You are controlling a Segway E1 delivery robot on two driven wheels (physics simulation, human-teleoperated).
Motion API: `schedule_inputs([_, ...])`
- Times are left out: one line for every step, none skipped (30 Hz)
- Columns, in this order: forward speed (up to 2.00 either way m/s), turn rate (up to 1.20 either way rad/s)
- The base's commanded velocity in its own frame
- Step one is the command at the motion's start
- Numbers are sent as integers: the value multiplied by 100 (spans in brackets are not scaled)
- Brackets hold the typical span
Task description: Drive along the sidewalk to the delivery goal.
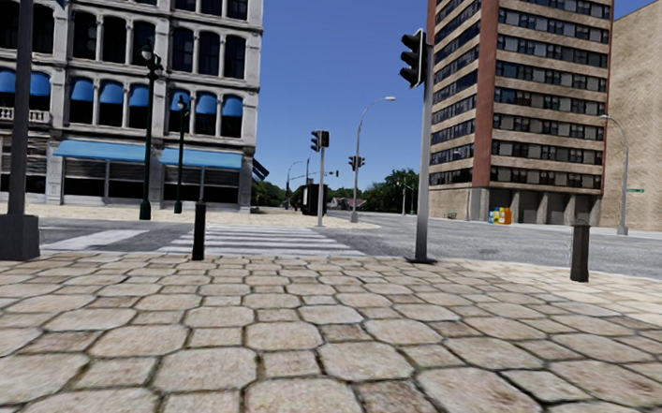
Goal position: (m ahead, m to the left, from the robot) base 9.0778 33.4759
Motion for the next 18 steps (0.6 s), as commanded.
schedule_inputs([200,0])
schedule_inputs([200,0])
schedule_inputs([200,5])
schedule_inputs([200,13])
schedule_inputs([200,16])
schedule_inputs([200,16])
schedule_inputs([200,17])
schedule_inputs([200,17])
schedule_inputs([200,17])
schedule_inputs([200,17])
schedule_inputs([200,17])
schedule_inputs([200,17])
schedule_inputs([200,19])
schedule_inputs([200,21])
schedule_inputs([200,21])
schedule_inputs([200,23])
schedule_inputs([200,25])
schedule_inputs([200,26])
